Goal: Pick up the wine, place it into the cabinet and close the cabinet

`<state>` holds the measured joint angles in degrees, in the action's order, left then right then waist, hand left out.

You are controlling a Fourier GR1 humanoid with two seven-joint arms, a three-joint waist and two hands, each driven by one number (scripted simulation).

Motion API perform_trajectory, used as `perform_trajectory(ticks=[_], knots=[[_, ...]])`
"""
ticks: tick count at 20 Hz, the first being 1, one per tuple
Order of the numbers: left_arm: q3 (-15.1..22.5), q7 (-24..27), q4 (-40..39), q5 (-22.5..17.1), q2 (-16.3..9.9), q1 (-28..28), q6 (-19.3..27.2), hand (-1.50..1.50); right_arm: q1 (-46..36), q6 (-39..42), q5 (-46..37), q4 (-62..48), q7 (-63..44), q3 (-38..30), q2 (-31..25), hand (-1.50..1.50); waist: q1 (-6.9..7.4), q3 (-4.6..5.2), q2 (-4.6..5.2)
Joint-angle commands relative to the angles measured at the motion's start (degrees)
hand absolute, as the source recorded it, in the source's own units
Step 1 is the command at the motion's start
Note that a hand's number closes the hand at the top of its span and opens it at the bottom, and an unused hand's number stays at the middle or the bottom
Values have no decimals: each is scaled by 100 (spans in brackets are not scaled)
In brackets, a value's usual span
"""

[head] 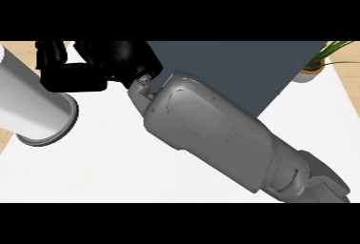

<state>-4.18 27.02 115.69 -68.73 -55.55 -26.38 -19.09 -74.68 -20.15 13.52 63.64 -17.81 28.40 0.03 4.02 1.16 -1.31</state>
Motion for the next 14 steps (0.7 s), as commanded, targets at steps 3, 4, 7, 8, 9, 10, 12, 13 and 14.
perform_trajectory(ticks=[3, 4, 7, 8, 9, 10, 12, 13, 14], knots=[[47, -98, 97, 1, 47, 45, 149, 150, 384, 58, -107, -1177, 556, -345, -424, 150, -134, -107, 294], [45, -70, 86, -32, 95, 50, 137, 150, 455, 121, -72, -1214, 614, -346, -451, 150, -149, -106, 294], [-5, -97, 112, -31, 71, -8, 151, 150, 416, 196, -86, -1417, 723, -390, -692, 150, -123, -108, 311], [24, -125, 93, 2, 49, 59, 187, 150, 391, 169, -145, -1428, 846, -401, -722, 150, -208, -108, 335], [13, -90, 157, 18, 77, 71, 217, 150, 348, 167, -125, -1530, 808, -473, -769, 150, -180, -107, 347], [-36, -152, 289, -34, 19, 12, 251, 150, 375, 124, -195, -1570, 850, -417, -754, 150, -125, -118, 291], [-37, -142, 184, -12, 29, 75, 214, 150, 404, 187, -140, -1617, 964, -428, -717, 150, -194, -109, 332], [-64, -147, 182, -39, 22, 147, 262, 150, 343, 168, -122, -1617, 1022, -464, -680, 150, -225, -110, 340], [-77, -187, 172, -92, 11, 112, 296, 150, 379, 153, -138, -1677, 1016, -396, -631, 150, -204, -109, 334]])
